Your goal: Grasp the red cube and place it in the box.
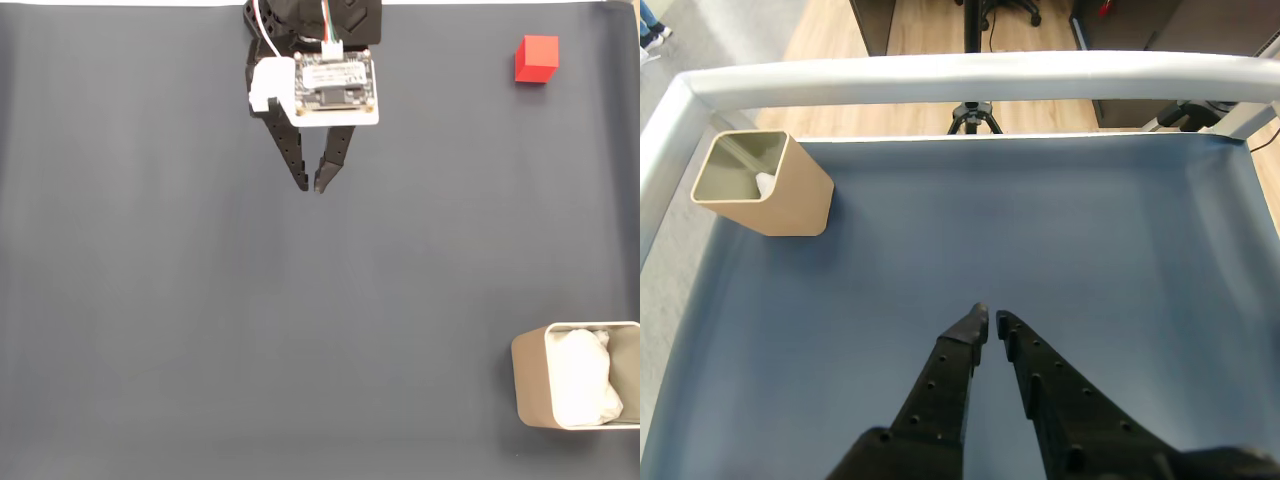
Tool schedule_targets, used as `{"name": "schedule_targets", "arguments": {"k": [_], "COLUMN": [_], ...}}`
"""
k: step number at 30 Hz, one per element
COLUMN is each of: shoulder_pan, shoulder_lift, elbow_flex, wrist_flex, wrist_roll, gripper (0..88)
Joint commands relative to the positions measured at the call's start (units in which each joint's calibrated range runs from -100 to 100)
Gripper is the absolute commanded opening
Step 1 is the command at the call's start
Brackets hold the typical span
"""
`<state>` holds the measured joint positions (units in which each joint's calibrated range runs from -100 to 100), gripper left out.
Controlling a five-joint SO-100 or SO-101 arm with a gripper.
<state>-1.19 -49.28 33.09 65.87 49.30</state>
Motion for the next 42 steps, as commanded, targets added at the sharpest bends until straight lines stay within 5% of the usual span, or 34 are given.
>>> {"name": "schedule_targets", "arguments": {"k": [1, 42], "shoulder_pan": [-1.2, -31.5], "shoulder_lift": [0.6, -4.3], "elbow_flex": [-3.5, 6.6], "wrist_flex": [0.6, 1.1], "wrist_roll": [1.6, 4.3], "gripper": [0.0, 0.8]}}
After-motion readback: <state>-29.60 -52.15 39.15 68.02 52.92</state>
